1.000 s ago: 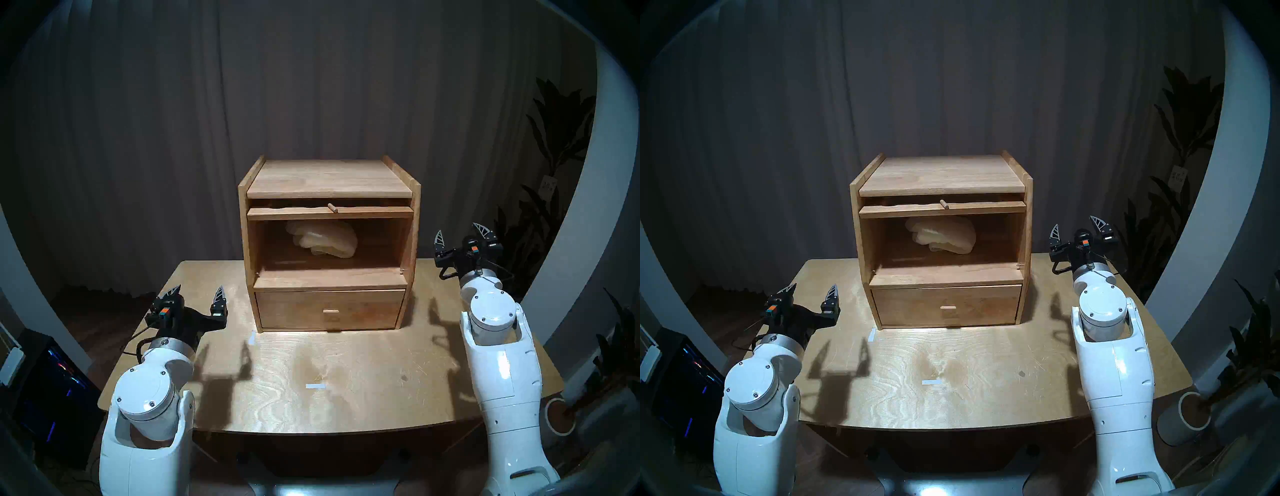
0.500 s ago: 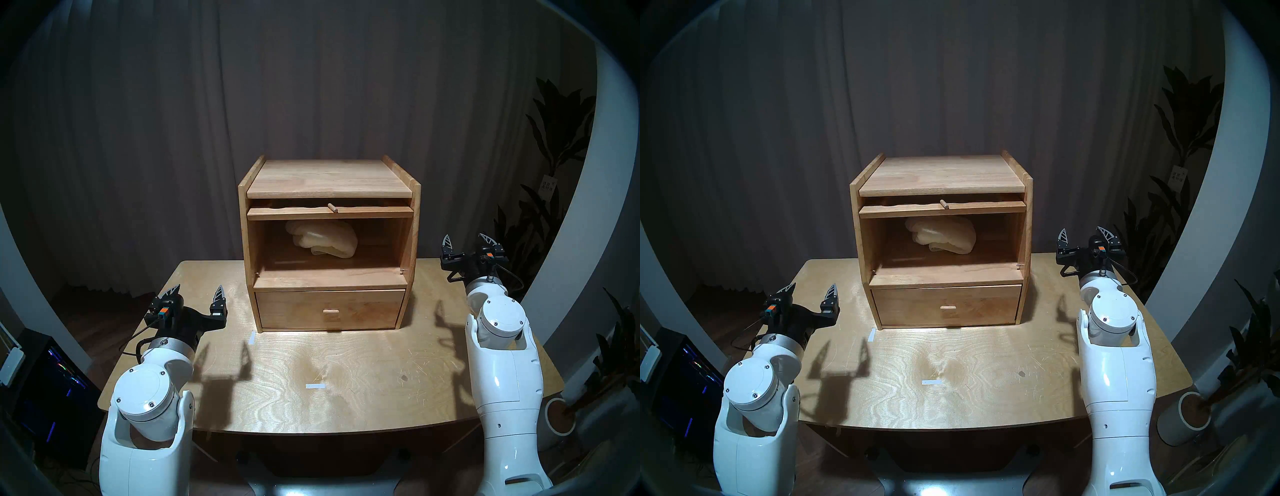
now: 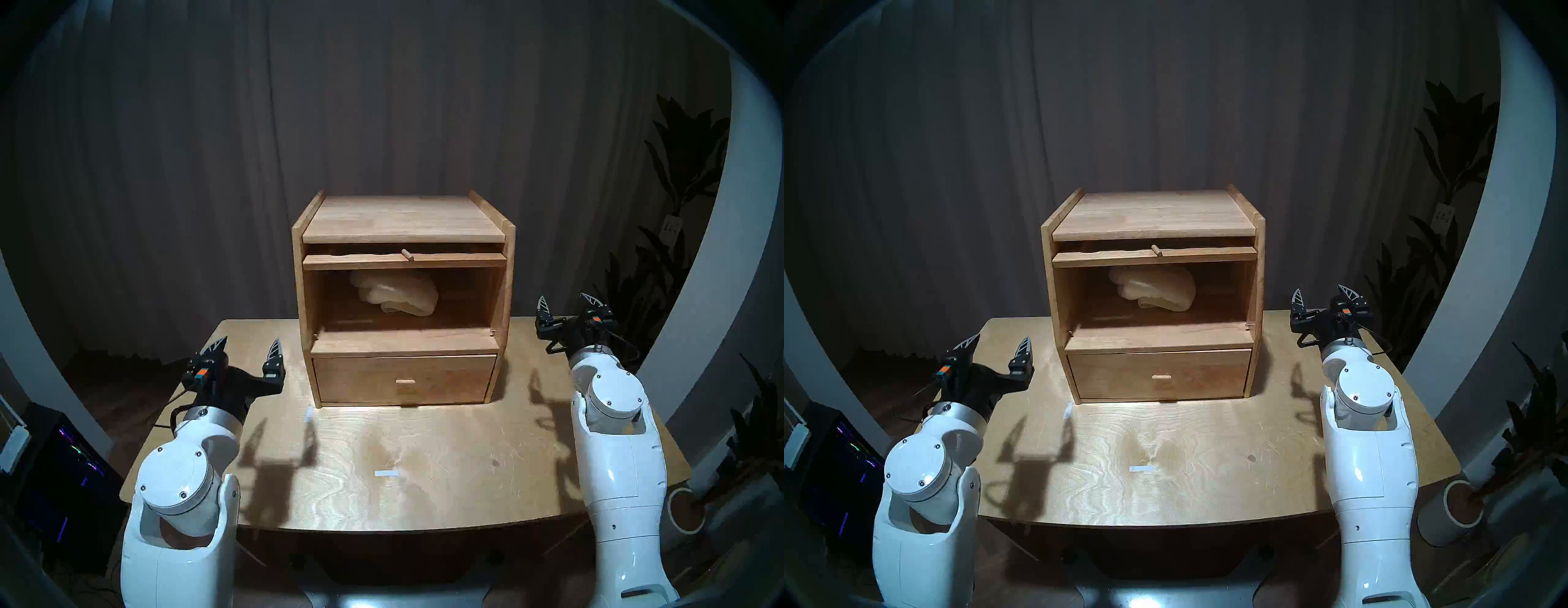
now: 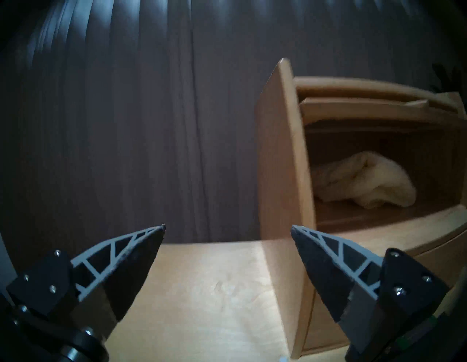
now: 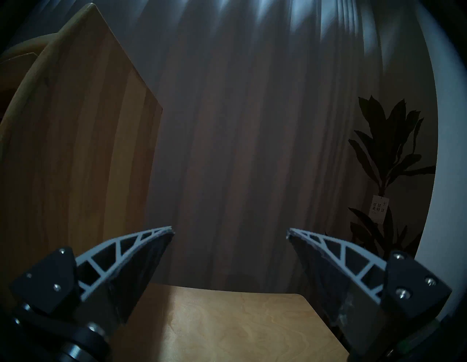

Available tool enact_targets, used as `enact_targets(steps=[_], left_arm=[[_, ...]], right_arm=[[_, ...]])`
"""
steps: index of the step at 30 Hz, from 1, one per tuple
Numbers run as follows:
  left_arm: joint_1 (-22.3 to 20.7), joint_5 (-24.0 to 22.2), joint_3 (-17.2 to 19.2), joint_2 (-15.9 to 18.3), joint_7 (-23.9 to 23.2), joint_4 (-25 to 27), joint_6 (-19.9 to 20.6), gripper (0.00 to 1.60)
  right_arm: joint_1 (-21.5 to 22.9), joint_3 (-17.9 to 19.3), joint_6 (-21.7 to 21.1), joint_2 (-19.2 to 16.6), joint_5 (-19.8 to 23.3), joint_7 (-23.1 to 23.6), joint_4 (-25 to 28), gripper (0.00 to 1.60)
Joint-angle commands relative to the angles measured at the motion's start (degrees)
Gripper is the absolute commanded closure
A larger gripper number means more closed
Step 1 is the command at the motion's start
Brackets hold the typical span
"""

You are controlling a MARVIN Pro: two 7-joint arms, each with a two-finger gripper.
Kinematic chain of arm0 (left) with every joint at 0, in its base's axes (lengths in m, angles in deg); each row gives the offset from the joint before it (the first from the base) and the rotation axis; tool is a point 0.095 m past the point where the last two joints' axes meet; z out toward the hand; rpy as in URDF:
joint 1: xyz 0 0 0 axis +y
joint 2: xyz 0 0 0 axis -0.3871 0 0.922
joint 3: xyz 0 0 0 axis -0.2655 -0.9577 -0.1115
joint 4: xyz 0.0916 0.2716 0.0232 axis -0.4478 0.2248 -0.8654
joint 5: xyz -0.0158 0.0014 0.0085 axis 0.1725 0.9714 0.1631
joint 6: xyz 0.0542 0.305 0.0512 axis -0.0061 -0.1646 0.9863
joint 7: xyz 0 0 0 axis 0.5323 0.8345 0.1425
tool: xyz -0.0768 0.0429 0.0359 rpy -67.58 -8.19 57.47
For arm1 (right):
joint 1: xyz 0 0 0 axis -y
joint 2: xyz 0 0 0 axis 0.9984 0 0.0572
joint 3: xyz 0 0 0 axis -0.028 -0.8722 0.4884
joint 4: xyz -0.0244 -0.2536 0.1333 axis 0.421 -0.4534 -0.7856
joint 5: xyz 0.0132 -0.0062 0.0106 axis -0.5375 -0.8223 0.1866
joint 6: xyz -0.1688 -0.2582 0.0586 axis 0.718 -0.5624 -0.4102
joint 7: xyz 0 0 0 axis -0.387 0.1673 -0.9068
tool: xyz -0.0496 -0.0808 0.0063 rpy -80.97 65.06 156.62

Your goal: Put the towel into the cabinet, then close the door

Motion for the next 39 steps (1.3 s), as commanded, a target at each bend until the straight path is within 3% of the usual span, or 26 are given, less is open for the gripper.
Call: enact_targets(steps=[1, 6, 9, 12, 14, 23, 27, 29, 32, 39], left_arm=[[-6.46, -1.6, -5.04, 1.44, -3.38, 6.59, -5.2, 0.0], [-9.32, -0.05, -8.21, 3.86, -6.24, 9.82, -8.61, 0.0], [-11.41, 4.36, -8.49, 8.0, -8.82, 10.25, -10.83, 0.0], [-12.75, 7.46, -8.55, 9.11, -11.37, 10.25, -11.88, 0.0], [-12.15, 12.44, -8.28, 10.52, -14.3, 10.25, -13.27, 0.0], [-13.8, 24.75, -7.63, 16.7, -22.33, 4.89, -18.95, 0.0], [-17.65, 31.36, -6.59, 20.87, -27.41, 1.69, -20.97, 0.0], [-17.92, 32.48, -6.22, 20.21, -27.9, 1.32, -21.44, 0.0], [-21.09, 37.15, -6.57, 24.06, -30.95, -0.65, -23.65, 0.0], [-23.47, 43.1, -7.82, 25.76, -32.14, -2.38, -27.68, 0.0]], right_arm=[[0.72, 0.0, 0.22, -0.14, -0.04, -0.09, 0.87, 0.0], [0.76, 0.01, 0.25, -0.24, 0.07, 0.13, 0.74, 0.0], [0.79, 0.01, 0.27, -0.29, 0.12, 0.21, 0.7, 0.0], [0.8, 0.01, 0.27, -0.33, 0.16, 0.24, 0.67, 0.0], [0.8, -0.01, 0.27, -0.4, 0.24, 0.29, 0.56, 0.0], [0.83, -0.06, 0.29, -0.57, 0.44, 0.33, 0.35, 0.0], [0.85, -0.09, 0.29, -0.67, 0.57, 0.35, 0.2, 0.0], [0.85, -0.1, 0.29, -0.69, 0.59, 0.35, 0.18, 0.0], [0.88, -0.14, 0.31, -0.76, 0.68, 0.34, 0.12, 0.0], [0.93, -0.19, 0.34, -0.85, 0.79, 0.29, 0.18, 0.0]])
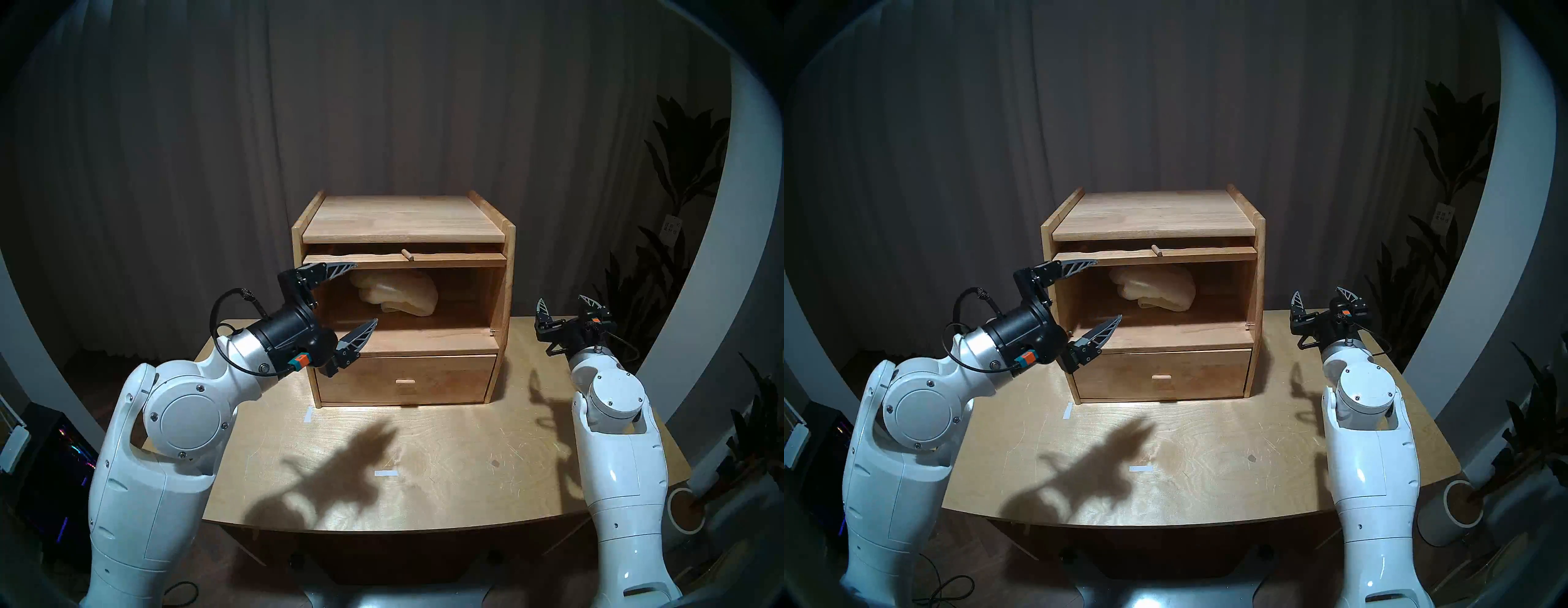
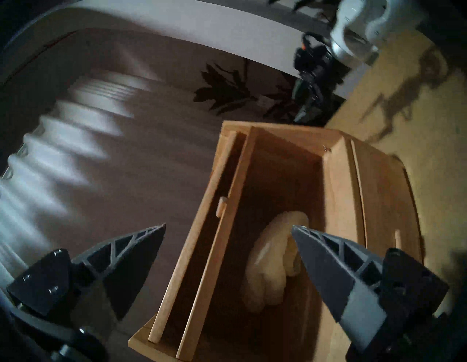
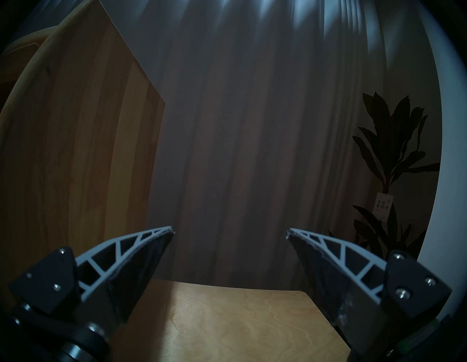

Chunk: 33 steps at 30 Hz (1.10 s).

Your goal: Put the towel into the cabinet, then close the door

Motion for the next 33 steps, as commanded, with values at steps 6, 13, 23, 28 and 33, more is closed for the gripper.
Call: enact_targets(steps=[6, 13, 23, 28, 33], left_arm=[[-9.34, 11.34, -3.14, 4.8, -1.35, -1.83, -6.58, 0.0], [-12.36, 10.05, -4.34, -2.4, 2.19, -3.51, -1.23, 0.0], [-14.63, 6.84, -7.36, -7.95, 3.82, -3.75, 9.15, 0.0], [-12.19, 10.35, -10.3, -11.54, 5.91, -4.44, 14.78, 0.0], [-10.69, 14.92, -12.71, -13.1, 9.27, -6.1, 19.75, 0.0]], right_arm=[[0.79, -0.13, 0.34, -0.1, 0.03, -0.3, 1.26, 0.0], [0.76, -0.24, 0.35, -0.15, 0.08, -0.55, 1.39, 0.0], [0.76, -0.41, 0.3, -0.36, 0.27, -0.87, 1.06, 0.0], [0.76, -0.51, 0.31, -0.46, 0.34, -1.04, 1.0, 0.0], [0.77, -0.62, 0.32, -0.55, 0.43, -1.26, 0.99, 0.0]])
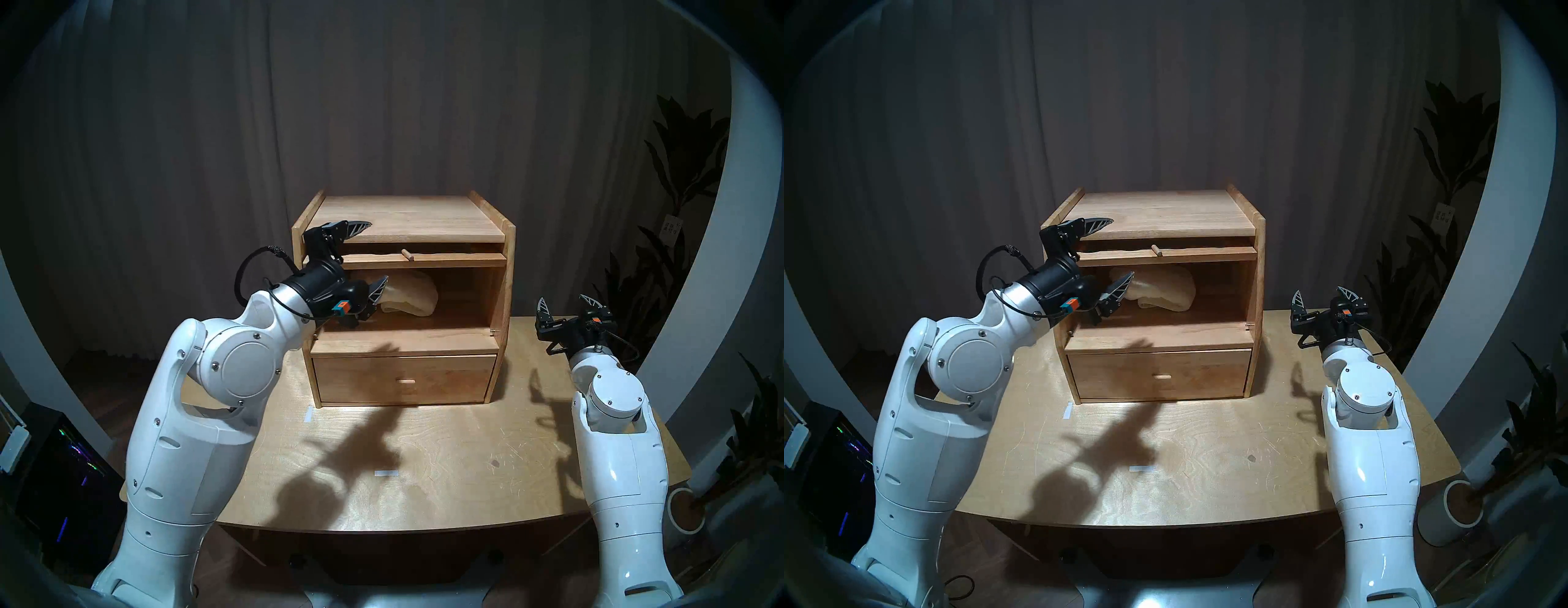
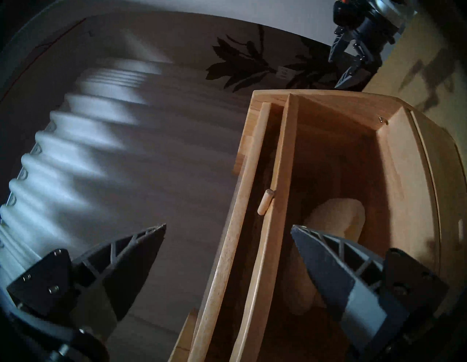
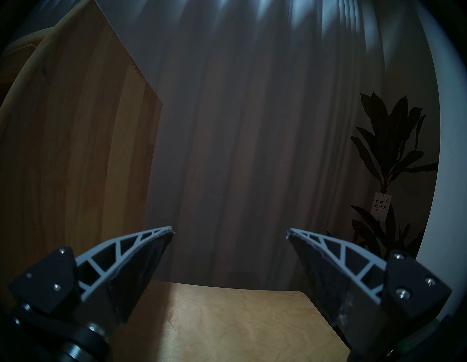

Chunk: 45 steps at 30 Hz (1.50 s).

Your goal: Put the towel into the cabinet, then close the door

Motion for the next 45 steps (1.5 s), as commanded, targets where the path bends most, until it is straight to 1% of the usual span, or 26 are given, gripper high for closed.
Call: enact_targets(steps=[1, 10, 15, 16, 17, 18, 19, 20, 21, 22, 23, 24, 25, 26, 27, 28, 31, 32, 34, 36, 37, 38, 39, 41, 42, 45], left_arm=[[1.17, 6.25, -2.61, -4.65, 5.28, -1.72, 6.45, 0.0], [-0.62, 17.41, -3.0, -4.05, 13.49, -7.05, 10.08, 0.0], [-1.0, 24.5, -4.58, -4.66, 18.21, -8.87, 12.58, 0.0], [-0.83, 26.43, -5.32, -4.29, 20.45, -9.17, 12.8, 0.0], [-0.43, 28.66, -6.66, -2.83, 18.77, -8.06, 10.66, 0.0], [0.88, 30.25, -7.69, -1.51, 21.13, -7.27, 9.98, 0.0], [1.58, 31.3, -8.61, 0.94, 21.44, -5.75, 8.02, 0.0], [2.74, 32.49, -9.48, 2.52, 22.58, -4.5, 7.49, 0.0], [3.68, 33.52, -9.73, 3.0, 21.01, -3.0, 6.2, 0.0], [3.45, 34.14, -9.77, 2.24, 21.4, -3.68, 5.61, 0.0], [3.59, 33.45, -9.97, 3.35, 20.42, -2.35, 4.71, 0.0], [3.42, 34.05, -9.79, 3.86, 20.34, -1.66, 4.22, 0.0], [3.55, 35.24, -9.29, 5.6, 19.64, 0.33, 3.62, 0.0], [2.44, 35.76, -8.47, 4.29, 19.88, -0.95, 3.19, 0.0], [2.32, 35.93, -7.61, 6.23, 18.8, 1.03, 2.95, 0.0], [1.55, 36.38, -6.66, 6.2, 18.83, 1.0, 2.69, 0.0], [0.92, 38.19, -2.76, 8.45, 15.07, 3.4, 1.5, 0.0], [0.97, 37.97, -1.64, 9.75, 13.25, 4.58, 1.1, 0.0], [-0.11, 37.3, -0.02, 10.48, 11.12, 4.17, 0.43, 0.0], [-1.01, 34.62, 0.9, 10.4, 7.94, 4.34, -0.6, 0.0], [-1.14, 31.68, 0.49, 8.66, 7.96, 4.06, -0.88, 0.0], [-1.48, 28.97, -0.05, 5.8, 6.27, 3.97, -0.18, 0.0], [-0.11, 26.92, -1.44, 3.35, 4.71, 4.07, 0.38, 0.0], [2.08, 25.98, -2.65, 2.28, 3.11, 4.23, 1.79, 0.0], [2.57, 24.76, -2.91, 2.46, 1.48, 4.95, 1.68, 0.0], [3.91, 20.78, -3.41, 1.53, -2.18, 5.98, 3.69, 0.0]], right_arm=[[0.7, -0.14, 0.31, -0.08, -0.05, -0.14, 1.14, 0.0], [0.69, -0.34, 0.33, -0.25, 0.09, -0.48, 1.16, 0.0], [0.65, -0.47, 0.34, -0.33, 0.14, -0.71, 1.31, 0.0], [0.64, -0.5, 0.34, -0.36, 0.15, -0.76, 1.33, 0.0], [0.56, -0.53, 0.34, -0.35, 0.11, -0.84, 1.54, 0.0], [0.52, -0.55, 0.33, -0.35, 0.09, -0.91, 1.63, 0.0], [0.53, -0.57, 0.34, -0.37, 0.11, -0.94, 1.61, 0.0], [0.49, -0.6, 0.32, -0.38, 0.11, -1.0, 1.67, 0.0], [0.49, -0.62, 0.32, -0.4, 0.12, -1.04, 1.67, 0.0], [0.47, -0.64, 0.31, -0.41, 0.12, -1.09, 1.7, 0.0], [0.46, -0.67, 0.31, -0.43, 0.13, -1.13, 1.7, 0.0], [0.47, -0.68, 0.31, -0.45, 0.14, -1.16, 1.66, 0.0], [0.47, -0.71, 0.31, -0.48, 0.16, -1.2, 1.64, 0.0], [0.49, -0.72, 0.31, -0.5, 0.17, -1.21, 1.59, 0.0], [0.5, -0.74, 0.31, -0.52, 0.19, -1.25, 1.58, 0.0], [0.5, -0.76, 0.31, -0.53, 0.19, -1.28, 1.56, 0.0], [0.5, -0.82, 0.31, -0.59, 0.22, -1.39, 1.52, 0.0], [0.49, -0.85, 0.31, -0.61, 0.22, -1.43, 1.54, 0.0], [0.48, -0.88, 0.31, -0.64, 0.23, -1.49, 1.56, 0.0], [0.43, -0.93, 0.3, -0.67, 0.24, -1.56, 1.66, 0.0], [0.39, -0.94, 0.28, -0.68, 0.23, -1.6, 1.74, 0.0], [0.35, -0.96, 0.27, -0.68, 0.23, -1.64, 1.82, 0.0], [0.43, -0.97, 0.3, -0.72, 0.26, -1.64, 1.64, 0.0], [0.52, -1.0, 0.3, -0.77, 0.31, -1.67, 1.35, 0.0], [0.51, -1.02, 0.3, -0.79, 0.31, -1.71, 1.38, 0.0], [0.51, -1.08, 0.3, -0.85, 0.35, -1.81, 1.32, 0.0]])
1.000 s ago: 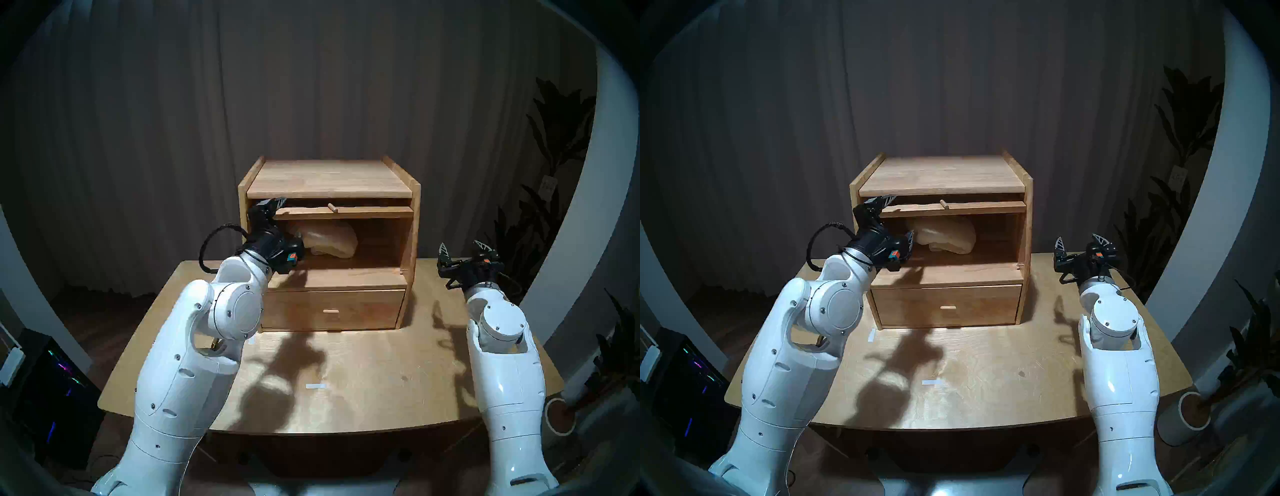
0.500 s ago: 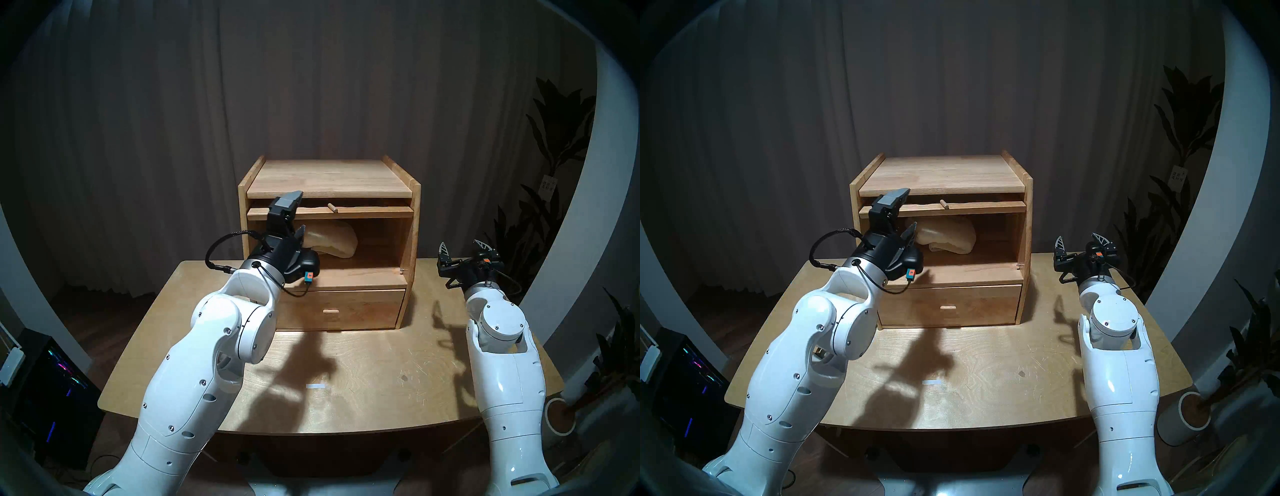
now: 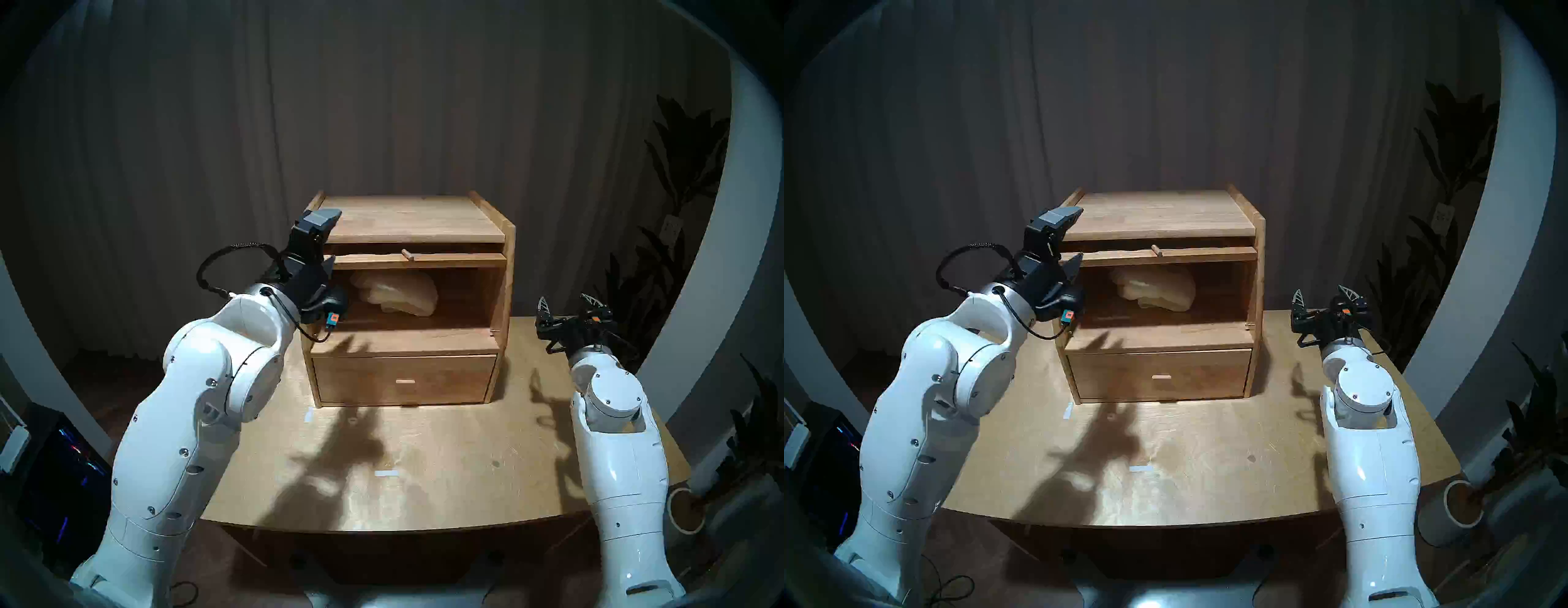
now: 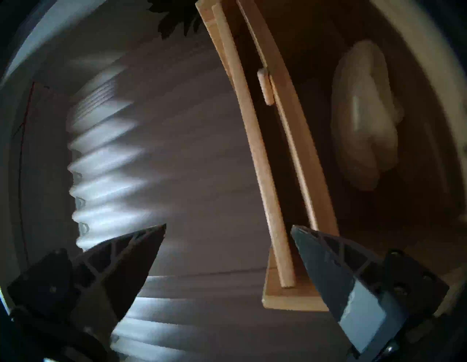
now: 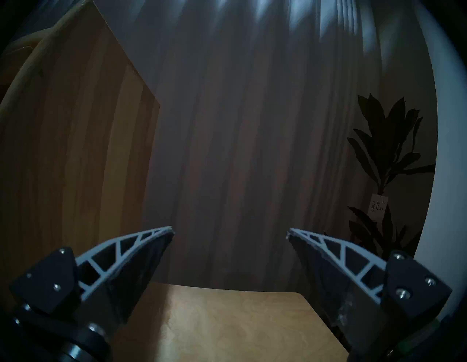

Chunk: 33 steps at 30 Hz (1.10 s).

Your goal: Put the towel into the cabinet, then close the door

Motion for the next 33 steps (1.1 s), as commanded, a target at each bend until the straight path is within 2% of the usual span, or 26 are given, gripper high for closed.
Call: enact_targets(steps=[1, 2, 4, 6, 8, 12, 13, 14, 15, 16, 18, 22, 23, 25, 28, 33], left_arm=[[2.57, -9.32, -1.41, -6.57, -7.98, 3.61, 4.33, 0.0], [2.29, -10.75, -1.42, -6.74, -8.18, 4.01, 5.36, 0.0], [1.11, -13.5, -0.86, -8.88, -11.78, 4.79, 8.3, 0.0], [-0.46, -15.24, -0.14, -9.69, -13.55, 4.01, 9.8, 0.0], [-3.04, -17.38, 1.28, -11.72, -17.28, 2.45, 12.99, 0.0], [-5.85, -15.93, 2.39, -14.26, -19.95, 0.46, 17.54, 0.0], [-6.07, -13.76, 1.61, -13.0, -18.63, 0.19, 17.92, 0.0], [-7.23, -13.22, 1.12, -12.11, -19.33, -0.58, 18.41, 0.0], [-7.06, -11.95, 0.73, -10.54, -18.65, -0.7, 17.01, 0.0], [-6.23, -10.24, 0.0, -8.46, -15.66, -0.74, 14.26, 0.0], [-5.44, -9.08, -0.53, -7.2, -15.65, -0.6, 13.14, 0.0], [-2.92, -5.03, -2.35, -4.47, -10.88, -0.35, 9.03, 0.0], [-2.67, -4.24, -2.26, -4.58, -11.15, -0.5, 8.51, 0.0], [-2.11, -2.29, -2.75, -3.31, -8.61, -1.22, 6.52, 0.0], [-1.62, -2.01, -2.71, -2.87, -6.14, -2.34, 5.6, 0.0], [-3.13, -2.32, -1.89, -3.13, -6.61, -4.14, 5.19, 0.0]], right_arm=[[0.56, -0.1, 0.3, -0.1, -0.02, -0.06, 1.24, 0.0], [0.55, -0.12, 0.31, -0.11, -0.01, -0.08, 1.28, 0.0], [0.5, -0.16, 0.31, -0.14, 0.01, -0.15, 1.39, 0.0], [0.45, -0.19, 0.3, -0.16, 0.02, -0.2, 1.5, 0.0], [0.37, -0.24, 0.27, -0.21, 0.05, -0.3, 1.64, 0.0], [0.2, -0.31, 0.16, -0.27, 0.1, -0.44, 1.92, 0.0], [0.14, -0.32, 0.1, -0.27, 0.1, -0.46, 2.04, 0.0], [0.09, -0.34, 0.03, -0.29, 0.12, -0.49, 2.13, 0.0], [0.05, -0.35, -0.02, -0.3, 0.12, -0.51, 2.19, 0.0], [0.06, -0.36, -0.01, -0.31, 0.14, -0.53, 2.18, 0.0], [0.02, -0.39, -0.06, -0.35, 0.17, -0.58, 2.24, 0.0], [0.01, -0.45, -0.05, -0.42, 0.23, -0.66, 2.22, 0.0], [0.0, -0.46, -0.06, -0.43, 0.25, -0.67, 2.24, 0.0], [-0.02, -0.5, -0.09, -0.47, 0.28, -0.72, 2.26, 0.0], [-0.09, -0.53, -0.21, -0.52, 0.33, -0.77, 2.38, 0.0], [-0.13, -0.6, -0.29, -0.61, 0.42, -0.85, 2.44, 0.0]])
